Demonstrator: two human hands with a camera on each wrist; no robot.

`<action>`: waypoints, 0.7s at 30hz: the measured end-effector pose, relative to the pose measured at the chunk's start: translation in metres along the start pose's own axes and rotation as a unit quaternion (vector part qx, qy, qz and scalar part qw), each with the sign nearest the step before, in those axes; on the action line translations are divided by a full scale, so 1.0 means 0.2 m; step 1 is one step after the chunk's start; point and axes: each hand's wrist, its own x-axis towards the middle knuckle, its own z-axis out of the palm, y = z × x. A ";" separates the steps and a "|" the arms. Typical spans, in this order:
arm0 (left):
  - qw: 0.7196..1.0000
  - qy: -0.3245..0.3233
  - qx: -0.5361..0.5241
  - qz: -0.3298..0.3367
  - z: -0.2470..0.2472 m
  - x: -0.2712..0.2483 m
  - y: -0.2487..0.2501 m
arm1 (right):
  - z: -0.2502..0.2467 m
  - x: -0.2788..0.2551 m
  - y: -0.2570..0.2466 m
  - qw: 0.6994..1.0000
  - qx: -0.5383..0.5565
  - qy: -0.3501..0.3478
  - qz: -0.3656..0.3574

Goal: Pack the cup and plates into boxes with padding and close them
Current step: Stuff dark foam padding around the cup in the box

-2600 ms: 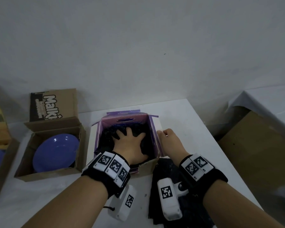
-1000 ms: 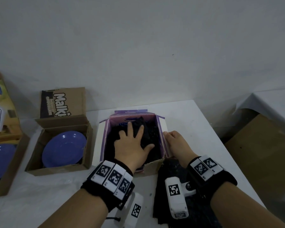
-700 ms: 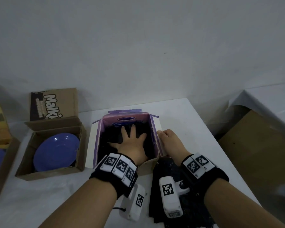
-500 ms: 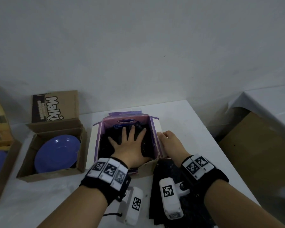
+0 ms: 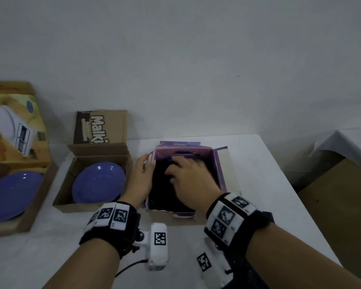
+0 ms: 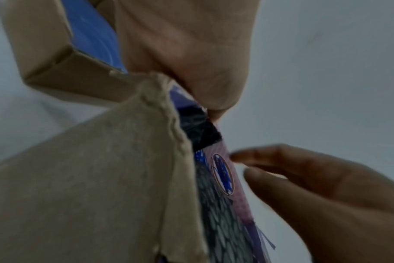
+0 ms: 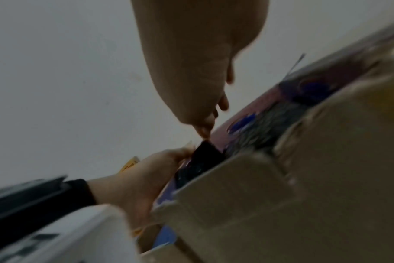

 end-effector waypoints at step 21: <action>1.000 0.024 0.006 0.009 0.02 0.02 -0.02 | 0.21 0.20 -0.12 0.970 -0.039 -0.184 0.154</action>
